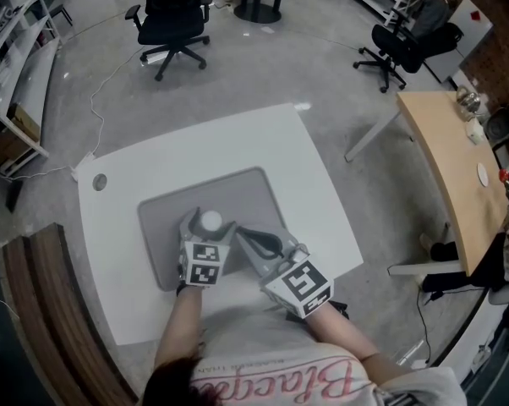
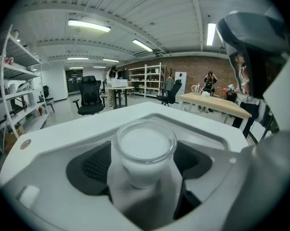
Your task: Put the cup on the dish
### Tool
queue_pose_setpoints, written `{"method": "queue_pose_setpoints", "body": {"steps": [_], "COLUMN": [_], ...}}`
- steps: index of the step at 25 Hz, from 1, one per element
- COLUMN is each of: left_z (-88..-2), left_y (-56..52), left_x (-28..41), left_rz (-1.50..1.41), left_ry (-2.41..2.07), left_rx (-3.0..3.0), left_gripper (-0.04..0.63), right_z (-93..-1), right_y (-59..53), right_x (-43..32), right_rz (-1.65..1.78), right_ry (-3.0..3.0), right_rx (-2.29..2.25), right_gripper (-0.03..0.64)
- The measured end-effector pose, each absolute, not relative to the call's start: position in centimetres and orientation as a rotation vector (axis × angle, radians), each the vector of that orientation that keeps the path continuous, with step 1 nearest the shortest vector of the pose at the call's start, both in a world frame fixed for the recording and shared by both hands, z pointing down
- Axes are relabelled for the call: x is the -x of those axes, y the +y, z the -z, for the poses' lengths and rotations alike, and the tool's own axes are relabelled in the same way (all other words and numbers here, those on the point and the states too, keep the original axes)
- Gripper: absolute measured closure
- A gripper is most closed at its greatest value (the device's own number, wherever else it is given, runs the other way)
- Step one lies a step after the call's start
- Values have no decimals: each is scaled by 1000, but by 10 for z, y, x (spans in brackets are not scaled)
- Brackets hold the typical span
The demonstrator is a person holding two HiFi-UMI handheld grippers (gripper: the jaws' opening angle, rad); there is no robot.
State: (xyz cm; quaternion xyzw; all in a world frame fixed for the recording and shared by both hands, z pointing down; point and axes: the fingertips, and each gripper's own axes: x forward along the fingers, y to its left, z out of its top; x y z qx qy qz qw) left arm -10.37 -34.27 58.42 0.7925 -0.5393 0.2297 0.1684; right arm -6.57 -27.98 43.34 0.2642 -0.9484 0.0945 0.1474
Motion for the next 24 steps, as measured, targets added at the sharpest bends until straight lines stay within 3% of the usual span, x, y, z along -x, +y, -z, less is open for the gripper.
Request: {"method": "queue_pose_setpoints", "body": {"steps": [5, 17, 20, 24], "left_z": [-562, -518, -510, -497], "left_y": [-337, -295, -278, -249], "left_x": [112, 127, 128, 130], "left_rz": [-560, -429, -363, -305], "left_ry": [-1576, -1636, -1644, -1663], "left_rx": [-2261, -2291, -2292, -2278], "left_gripper": [169, 180, 221, 350], "right_z": [-433, -414, -410, -402], "right_y": [-275, -233, -219, -201], "right_x": [67, 74, 71, 63], "right_rz": [-263, -145, -143, -159], "right_ry": [-2714, -2756, -2785, -2833], "right_rx": [-788, -773, -793, -830], "right_gripper": [615, 615, 615, 615]}}
